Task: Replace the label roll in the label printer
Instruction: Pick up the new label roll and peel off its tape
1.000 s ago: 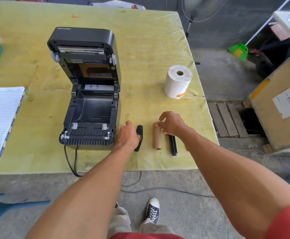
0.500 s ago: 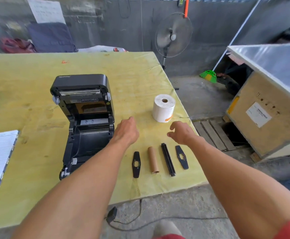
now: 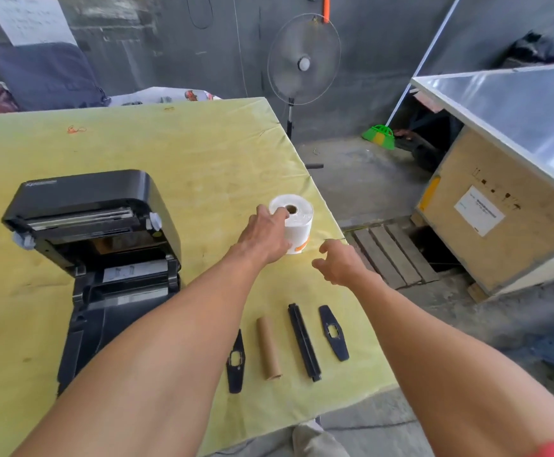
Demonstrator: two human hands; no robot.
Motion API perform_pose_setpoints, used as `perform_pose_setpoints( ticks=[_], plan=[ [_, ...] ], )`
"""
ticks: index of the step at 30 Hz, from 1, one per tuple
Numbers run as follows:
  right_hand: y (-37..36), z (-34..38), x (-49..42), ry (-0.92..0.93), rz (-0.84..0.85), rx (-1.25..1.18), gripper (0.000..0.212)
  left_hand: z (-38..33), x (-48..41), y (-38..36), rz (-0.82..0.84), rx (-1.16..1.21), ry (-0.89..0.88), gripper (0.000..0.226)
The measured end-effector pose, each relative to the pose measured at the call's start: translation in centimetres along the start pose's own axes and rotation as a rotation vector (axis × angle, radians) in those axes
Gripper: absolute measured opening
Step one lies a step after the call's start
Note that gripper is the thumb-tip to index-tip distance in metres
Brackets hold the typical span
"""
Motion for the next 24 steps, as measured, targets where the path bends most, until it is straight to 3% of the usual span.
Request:
perform_pose_setpoints(
  ticks=[4,10,13,15,18,22,24],
  plan=[
    [0.5,-0.9,-3.9,0.002,0.064,-0.045,0.046,-1.3,-3.4,-1.8,0.087,-0.063,0.057,0.064],
    [0.6,-1.1,-8.7,0.039,0.156,-0.112,0.047,-1.8,-7.4,-2.6,0.138,-0.149,0.179,0.05],
    [0.5,-1.0,-10.0,0.035,0.188,-0.212,0.043,-1.3,-8.3,-2.6,0.125,-0.09,0.204,0.045],
    [0.5,-0.9,-10.4,-0.006,0.225,-0.357,0.036,-0.8,-8.7,-2.4,0.081,-0.014,0.254,0.055],
    [1.2,-0.2,-10.4,-0.078,0.261,-0.657,0.032,0.9,-8.8,-1.6,-0.042,0.261,0.399,0.071],
    [3.1,2.5,-9.8,-0.097,0.326,-0.95,0.033,4.2,-6.5,-2.4,-0.099,1.157,0.62,0.05],
    [4.0,4.5,-9.2,-0.015,0.319,-0.93,0.039,5.1,-5.1,-2.9,-0.106,1.361,0.638,0.034]
  ],
)
Point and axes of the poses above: each hand's wrist, its own x-axis away from the middle knuckle, its own y-axis out of the back of the hand, z = x × y, the point moved 5 cm from there along -x, towards the middle knuckle, and after that the axes turned 2 degrees about -x, right-handed, at the moved point
